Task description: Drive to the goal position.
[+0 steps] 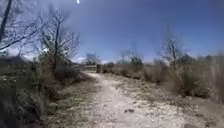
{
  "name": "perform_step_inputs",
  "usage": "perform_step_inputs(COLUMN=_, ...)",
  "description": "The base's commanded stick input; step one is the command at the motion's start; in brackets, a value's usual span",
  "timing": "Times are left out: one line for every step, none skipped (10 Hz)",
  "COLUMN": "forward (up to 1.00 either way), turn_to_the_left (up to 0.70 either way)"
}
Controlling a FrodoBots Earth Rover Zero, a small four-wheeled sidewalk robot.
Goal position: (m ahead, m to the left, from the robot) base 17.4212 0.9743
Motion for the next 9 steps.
perform_step_inputs(forward=0.70, turn_to_the_left=0.00)
perform_step_inputs(forward=0.70, turn_to_the_left=0.00)
perform_step_inputs(forward=0.70, turn_to_the_left=0.00)
perform_step_inputs(forward=0.70, turn_to_the_left=0.00)
perform_step_inputs(forward=0.70, turn_to_the_left=0.00)
perform_step_inputs(forward=0.70, turn_to_the_left=0.00)
perform_step_inputs(forward=0.70, turn_to_the_left=0.00)
perform_step_inputs(forward=0.70, turn_to_the_left=0.00)
perform_step_inputs(forward=0.70, turn_to_the_left=0.00)
